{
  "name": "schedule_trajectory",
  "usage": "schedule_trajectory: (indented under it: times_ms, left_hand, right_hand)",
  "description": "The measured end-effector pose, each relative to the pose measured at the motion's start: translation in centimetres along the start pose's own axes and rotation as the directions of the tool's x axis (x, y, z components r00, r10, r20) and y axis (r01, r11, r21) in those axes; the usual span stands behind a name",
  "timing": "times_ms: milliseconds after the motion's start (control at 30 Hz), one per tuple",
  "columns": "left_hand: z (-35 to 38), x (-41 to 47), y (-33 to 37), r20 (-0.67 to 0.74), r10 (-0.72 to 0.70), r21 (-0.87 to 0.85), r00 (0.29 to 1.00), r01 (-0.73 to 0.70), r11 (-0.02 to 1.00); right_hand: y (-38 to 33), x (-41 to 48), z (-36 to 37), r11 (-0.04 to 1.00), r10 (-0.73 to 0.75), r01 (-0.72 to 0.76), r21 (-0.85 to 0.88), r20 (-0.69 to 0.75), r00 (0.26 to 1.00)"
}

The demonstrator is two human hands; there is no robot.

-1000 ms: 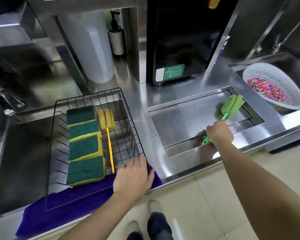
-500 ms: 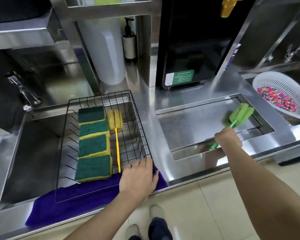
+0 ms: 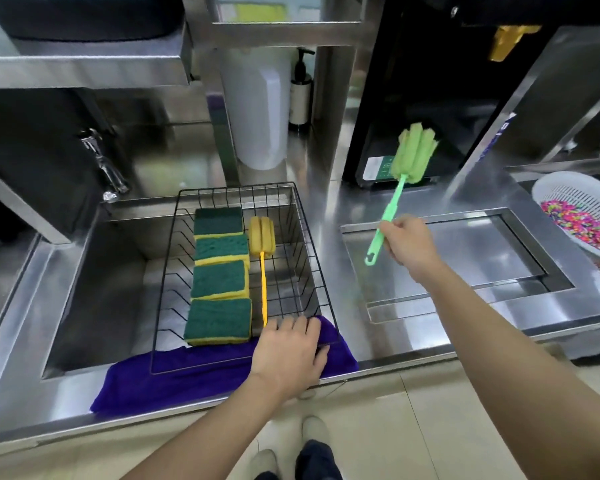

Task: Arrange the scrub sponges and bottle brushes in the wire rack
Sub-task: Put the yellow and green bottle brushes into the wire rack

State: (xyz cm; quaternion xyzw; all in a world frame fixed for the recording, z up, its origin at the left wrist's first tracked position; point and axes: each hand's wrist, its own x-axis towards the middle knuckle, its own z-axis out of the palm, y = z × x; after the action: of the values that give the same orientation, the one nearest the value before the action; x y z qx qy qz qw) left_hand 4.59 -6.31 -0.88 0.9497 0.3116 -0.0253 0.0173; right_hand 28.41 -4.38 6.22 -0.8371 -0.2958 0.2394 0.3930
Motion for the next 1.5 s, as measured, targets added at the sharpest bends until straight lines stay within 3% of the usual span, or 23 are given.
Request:
schedule_trajectory:
  times_ms: [100,200,333,567,767,967,1067,1233,1267,1333,1433,1500]
  left_hand:
    - [0.6,-1.0,-1.3,-0.072,0.002,-0.008,0.997,-0.003,1.000]
    - [1.1,-2.0,-2.5,-0.154,-0.025,-0.032,0.988,0.020,0.999]
    - [1.2,-3.3,-3.5,-0.206,-0.077,-0.028,0.976,0.072,0.997]
    - [1.2,-3.9,-3.7,-0.244,-0.068,0.003,0.968,0.071,0.997]
    - [1.3,-3.9,-3.7,-0.246,-0.097,-0.035,0.964,0.091,0.995]
    - [0.7,-3.9,-3.5,-0.128,-0.098,-0.095,0.987,0.086,0.992]
    - [-0.9,-3.8,-3.7,0.068,-0.132,-0.157,0.989,0.142,0.977]
    - [-5.1,-1.2,-7.6,0.423,0.033,-0.295,0.905,0.103,0.950]
    - [-5.8,-0.2,-8.7,0.422,0.016,-0.322,0.906,0.133,0.937]
    - [-6.5,2.2,-10.7,0.289,-0.078,-0.359,0.954,0.183,0.915]
    - [-6.1,6.2,-13.4,0.043,-0.217,-0.222,0.975,0.221,0.950]
    - [-5.2,8.6,-14.7,0.086,-0.216,-0.159,0.973,0.227,0.961]
  right_hand:
    - [-3.1,-1.9,3.3,0.998,-0.064,0.060,0.028,0.164,0.984]
    - [-4.9,-3.7,6.6,0.981,-0.131,0.168,-0.096,0.310,0.942]
    - [-5.4,-5.3,10.4,0.968,-0.064,0.167,-0.186,0.461,0.885]
    - [-4.0,-6.7,13.9,0.931,0.164,0.051,-0.361,0.540,0.826]
    - [-3.6,-7.3,15.2,0.822,0.249,0.088,-0.563,0.494,0.833]
    - [-3.4,-7.4,15.6,0.670,0.182,0.253,-0.698,0.485,0.856]
    - [-4.9,-6.7,14.2,0.636,0.052,0.330,-0.698,0.465,0.884]
    - [-6.6,-3.6,12.2,0.689,-0.210,0.412,-0.596,0.381,0.901]
    - [-6.5,-2.8,12.0,0.700,-0.234,0.424,-0.574,0.376,0.896]
    - [-6.1,-1.3,12.0,0.685,-0.287,0.462,-0.564,0.374,0.882]
    - [-5.5,0.9,12.4,0.638,-0.314,0.500,-0.585,0.395,0.863]
    - [-5.2,2.2,12.5,0.609,-0.300,0.523,-0.596,0.437,0.848]
